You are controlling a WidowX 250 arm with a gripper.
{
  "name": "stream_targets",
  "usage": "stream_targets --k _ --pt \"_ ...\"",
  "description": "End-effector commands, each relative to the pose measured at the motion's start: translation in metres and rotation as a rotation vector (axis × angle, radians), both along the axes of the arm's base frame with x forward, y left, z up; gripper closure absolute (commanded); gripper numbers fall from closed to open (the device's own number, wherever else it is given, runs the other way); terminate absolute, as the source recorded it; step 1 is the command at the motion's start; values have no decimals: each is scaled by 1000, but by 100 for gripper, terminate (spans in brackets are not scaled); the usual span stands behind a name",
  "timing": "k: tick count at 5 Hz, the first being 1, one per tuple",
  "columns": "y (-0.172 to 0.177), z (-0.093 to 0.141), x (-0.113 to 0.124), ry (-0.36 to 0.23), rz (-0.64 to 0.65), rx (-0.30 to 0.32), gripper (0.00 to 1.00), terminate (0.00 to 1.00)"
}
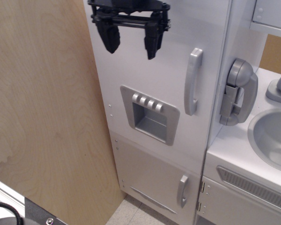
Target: Close fridge
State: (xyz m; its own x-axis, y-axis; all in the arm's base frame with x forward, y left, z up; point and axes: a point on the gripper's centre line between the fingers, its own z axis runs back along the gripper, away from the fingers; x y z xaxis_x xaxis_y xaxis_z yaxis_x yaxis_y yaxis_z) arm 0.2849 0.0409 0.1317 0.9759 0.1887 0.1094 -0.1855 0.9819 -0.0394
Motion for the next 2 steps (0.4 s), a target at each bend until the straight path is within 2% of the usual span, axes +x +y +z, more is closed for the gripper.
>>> stream_targets --k 1,2 --pt "7 18 0 -43 0 8 0 0" --pt "7 18 0 -43 0 8 0 100"
